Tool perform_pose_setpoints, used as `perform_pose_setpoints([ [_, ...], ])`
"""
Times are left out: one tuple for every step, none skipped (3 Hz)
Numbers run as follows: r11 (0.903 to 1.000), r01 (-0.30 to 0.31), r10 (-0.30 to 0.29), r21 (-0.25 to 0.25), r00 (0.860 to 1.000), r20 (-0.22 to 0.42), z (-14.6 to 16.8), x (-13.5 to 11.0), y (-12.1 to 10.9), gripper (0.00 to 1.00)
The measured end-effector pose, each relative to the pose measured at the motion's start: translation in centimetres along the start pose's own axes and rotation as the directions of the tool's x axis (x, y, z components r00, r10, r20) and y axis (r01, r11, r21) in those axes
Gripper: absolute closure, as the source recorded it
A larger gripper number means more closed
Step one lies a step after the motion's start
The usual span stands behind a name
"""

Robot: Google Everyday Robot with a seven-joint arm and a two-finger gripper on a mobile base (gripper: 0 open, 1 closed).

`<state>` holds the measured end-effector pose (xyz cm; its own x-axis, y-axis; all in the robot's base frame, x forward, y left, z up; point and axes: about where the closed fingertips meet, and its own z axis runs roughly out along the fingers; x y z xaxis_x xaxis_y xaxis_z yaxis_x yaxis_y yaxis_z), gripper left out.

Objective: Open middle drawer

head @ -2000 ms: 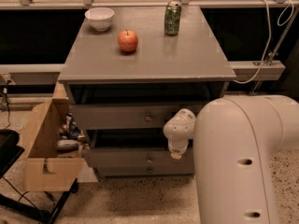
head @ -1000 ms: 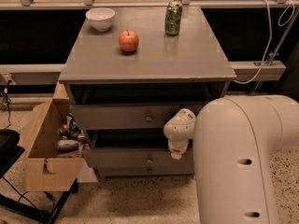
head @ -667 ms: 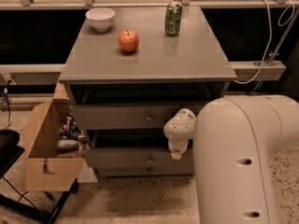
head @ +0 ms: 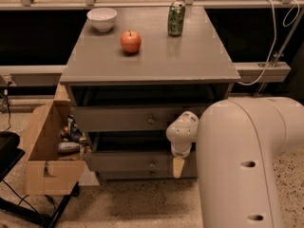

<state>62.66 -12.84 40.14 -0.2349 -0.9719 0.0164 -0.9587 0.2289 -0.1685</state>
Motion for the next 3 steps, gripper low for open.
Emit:
perform_pose_setpoints([
  [1.0,0.0,0.0,-0.001,1.0,0.0,0.0,0.0,0.0,0.0],
  [0.9964,-0.047,0.044,-0.071,0.998,-0.045,0.7,1.5,2.6,0.19],
  [0.972,-0.167,0.154,-0.165,0.984,-0.091,-0.9,3.0,7.8,0.49],
])
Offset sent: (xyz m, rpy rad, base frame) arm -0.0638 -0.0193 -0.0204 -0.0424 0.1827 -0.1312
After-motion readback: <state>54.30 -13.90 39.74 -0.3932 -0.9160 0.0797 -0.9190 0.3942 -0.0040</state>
